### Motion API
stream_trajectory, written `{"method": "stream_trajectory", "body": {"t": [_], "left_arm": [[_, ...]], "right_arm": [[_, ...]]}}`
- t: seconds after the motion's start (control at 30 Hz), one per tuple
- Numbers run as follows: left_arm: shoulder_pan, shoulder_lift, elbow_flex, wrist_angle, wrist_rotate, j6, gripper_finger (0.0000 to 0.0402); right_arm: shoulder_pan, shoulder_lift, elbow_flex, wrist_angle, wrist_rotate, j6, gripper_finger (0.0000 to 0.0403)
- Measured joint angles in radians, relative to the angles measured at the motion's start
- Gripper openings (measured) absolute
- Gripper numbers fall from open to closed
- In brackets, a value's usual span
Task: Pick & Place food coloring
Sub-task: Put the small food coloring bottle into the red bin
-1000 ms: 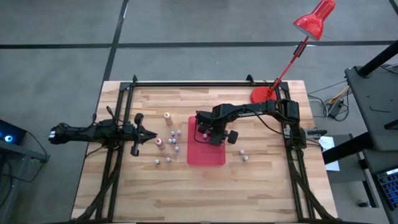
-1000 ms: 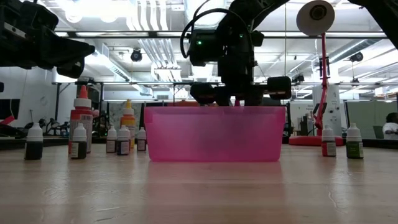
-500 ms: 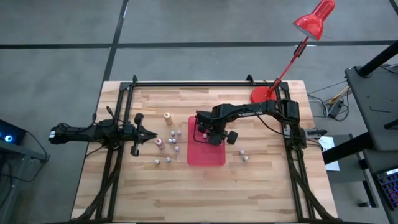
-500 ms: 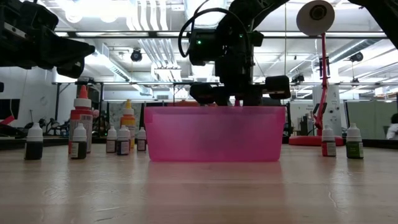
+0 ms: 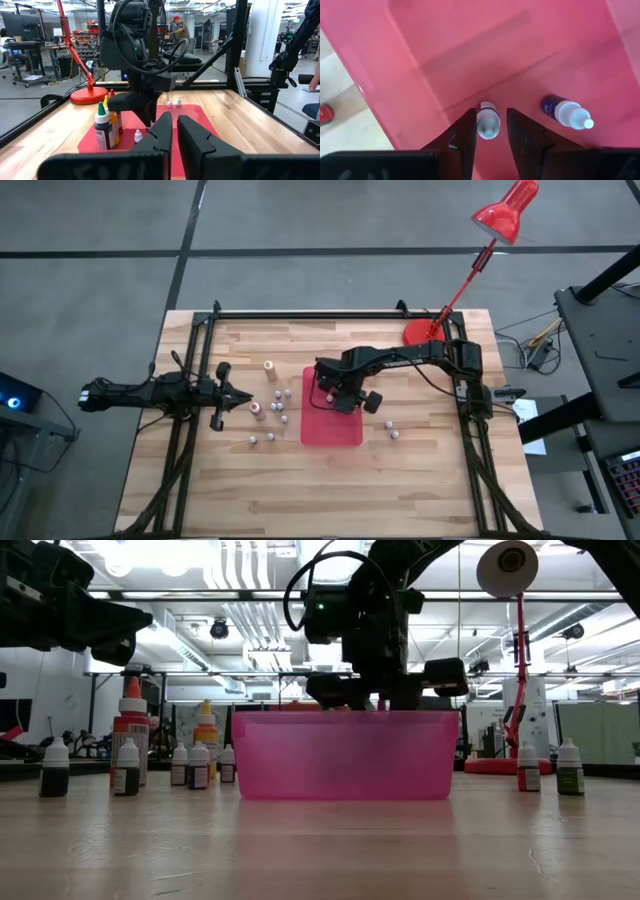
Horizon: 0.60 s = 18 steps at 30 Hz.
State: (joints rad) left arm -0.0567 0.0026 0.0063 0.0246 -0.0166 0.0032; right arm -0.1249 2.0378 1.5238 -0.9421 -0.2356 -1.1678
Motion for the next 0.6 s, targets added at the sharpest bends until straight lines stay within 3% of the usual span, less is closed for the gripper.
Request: {"method": "stream_trajectory", "body": {"t": [0.6], "left_arm": [[0.0, 0.0, 0.0, 0.0, 0.0, 0.0, 0.0003]], "right_arm": [[0.001, -0.037, 0.0, 0.0, 0.001, 0.153, 0.0147]]}}
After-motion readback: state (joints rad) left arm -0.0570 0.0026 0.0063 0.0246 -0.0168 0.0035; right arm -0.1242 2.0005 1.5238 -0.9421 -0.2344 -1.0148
